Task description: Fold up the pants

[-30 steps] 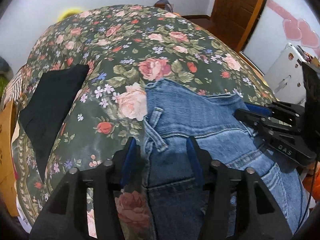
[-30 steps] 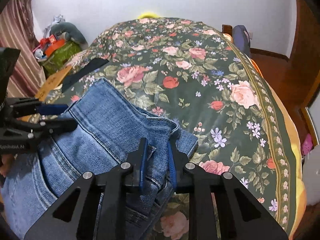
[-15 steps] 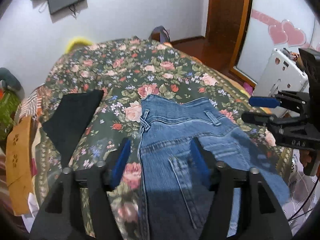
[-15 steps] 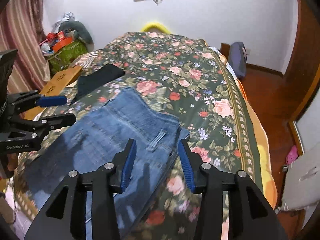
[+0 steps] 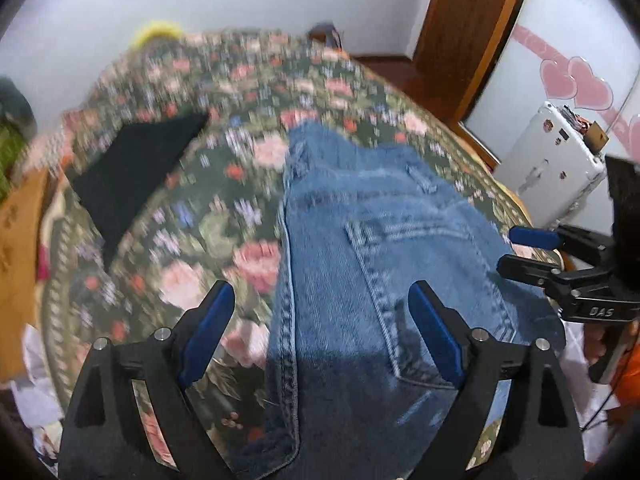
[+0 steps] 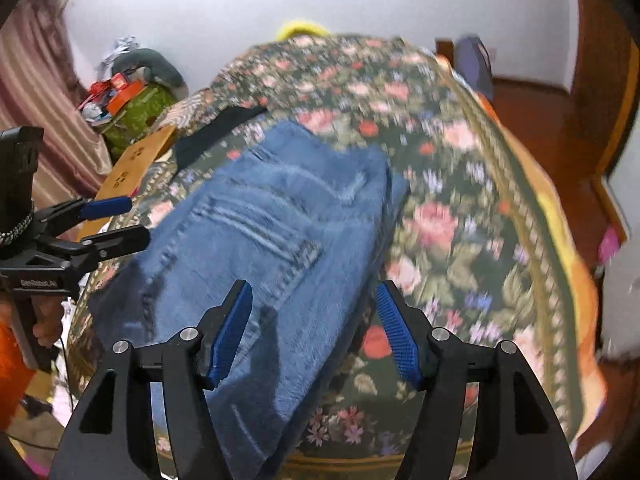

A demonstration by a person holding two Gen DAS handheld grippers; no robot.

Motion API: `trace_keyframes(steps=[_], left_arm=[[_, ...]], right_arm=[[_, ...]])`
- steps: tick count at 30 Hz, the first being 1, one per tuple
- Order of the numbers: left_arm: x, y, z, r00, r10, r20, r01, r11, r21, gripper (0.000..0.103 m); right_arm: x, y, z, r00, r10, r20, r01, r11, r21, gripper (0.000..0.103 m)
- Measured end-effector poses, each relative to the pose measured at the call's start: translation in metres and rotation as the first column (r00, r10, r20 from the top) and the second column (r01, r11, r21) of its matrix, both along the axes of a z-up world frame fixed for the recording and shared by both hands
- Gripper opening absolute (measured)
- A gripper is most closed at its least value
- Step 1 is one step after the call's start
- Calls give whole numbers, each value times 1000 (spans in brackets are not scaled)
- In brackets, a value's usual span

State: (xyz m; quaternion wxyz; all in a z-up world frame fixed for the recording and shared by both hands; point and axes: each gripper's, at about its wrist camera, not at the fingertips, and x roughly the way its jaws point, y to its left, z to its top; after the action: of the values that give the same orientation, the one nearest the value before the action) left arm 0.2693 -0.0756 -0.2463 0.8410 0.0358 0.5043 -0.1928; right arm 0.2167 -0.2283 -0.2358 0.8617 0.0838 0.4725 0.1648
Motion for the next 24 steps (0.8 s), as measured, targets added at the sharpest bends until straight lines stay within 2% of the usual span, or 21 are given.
trace_keyframes(steps=[3,6,11,16,24], left_arm=[[17,6,-18,994,-5,-105,1,999,-39,89],[30,6,-30,984,-22,-176,10,998,-69,89],[50,-6,-46,960,-80,-267,52,992,-112,89],[63,-19,-53,948,-136,-288,109,988,-106,91],[82,-26,-62,932,-130,-339,86,986,-142,88]], right_arm=[[3,-6,-17,998,-16,-67,20,998,66,61],[12,-15,-33,992,-30,-119,49,987,154,71],[26,-18,-49,987,-16,-158,51,974,220,82],[42,-13,-60,984,16,-180,32,964,265,91],[69,-9,-66,982,60,-178,5,939,345,89]])
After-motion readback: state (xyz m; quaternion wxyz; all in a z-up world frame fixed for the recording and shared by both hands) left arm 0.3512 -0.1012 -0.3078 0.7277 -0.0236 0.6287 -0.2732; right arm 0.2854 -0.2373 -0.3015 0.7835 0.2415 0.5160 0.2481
